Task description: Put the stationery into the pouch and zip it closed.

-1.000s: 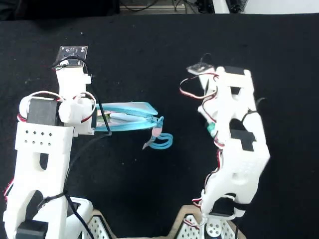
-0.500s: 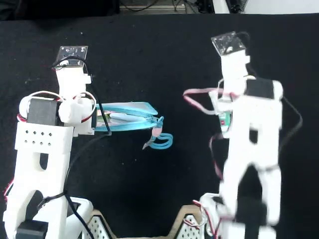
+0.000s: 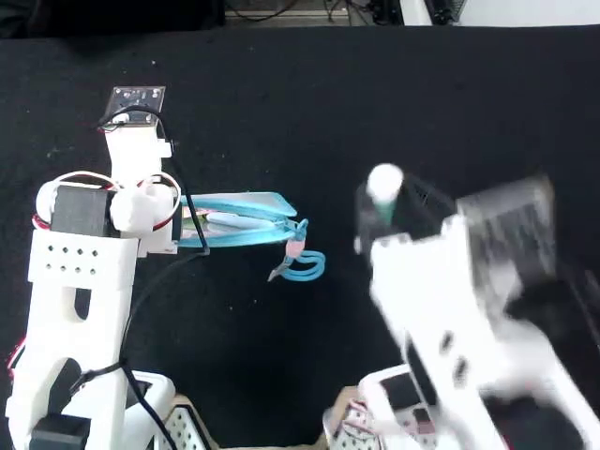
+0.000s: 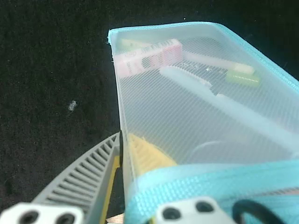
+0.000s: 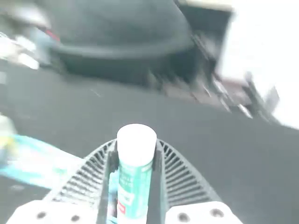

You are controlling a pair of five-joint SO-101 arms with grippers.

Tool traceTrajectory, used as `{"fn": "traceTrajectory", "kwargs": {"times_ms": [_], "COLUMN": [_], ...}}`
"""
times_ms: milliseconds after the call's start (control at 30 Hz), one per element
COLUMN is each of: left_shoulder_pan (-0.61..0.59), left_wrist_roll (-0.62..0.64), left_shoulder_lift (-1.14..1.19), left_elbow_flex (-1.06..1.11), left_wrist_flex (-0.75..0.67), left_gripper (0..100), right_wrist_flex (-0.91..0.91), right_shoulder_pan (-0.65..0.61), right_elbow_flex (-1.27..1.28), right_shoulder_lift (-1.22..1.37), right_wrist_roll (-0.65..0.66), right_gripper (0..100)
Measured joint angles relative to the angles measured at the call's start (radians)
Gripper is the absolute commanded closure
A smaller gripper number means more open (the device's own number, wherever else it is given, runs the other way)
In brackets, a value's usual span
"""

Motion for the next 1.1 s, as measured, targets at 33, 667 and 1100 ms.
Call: {"fn": "traceTrajectory", "kwargs": {"times_ms": [33, 667, 1100], "left_shoulder_pan": [0.0, 0.0, 0.0], "left_wrist_roll": [0.0, 0.0, 0.0], "left_shoulder_lift": [0.0, 0.0, 0.0], "left_elbow_flex": [0.0, 0.0, 0.003], "left_wrist_flex": [0.0, 0.0, 0.0], "left_gripper": [97, 97, 97], "right_wrist_flex": [-0.014, -0.847, -1.099], "right_shoulder_pan": [-0.06, -0.46, -0.358], "right_elbow_flex": [0.006, 0.71, 0.908], "right_shoulder_lift": [-0.029, -0.118, -0.12], "right_wrist_roll": [-0.003, -0.006, -0.008], "right_gripper": [98.7, 98.7, 98.7]}}
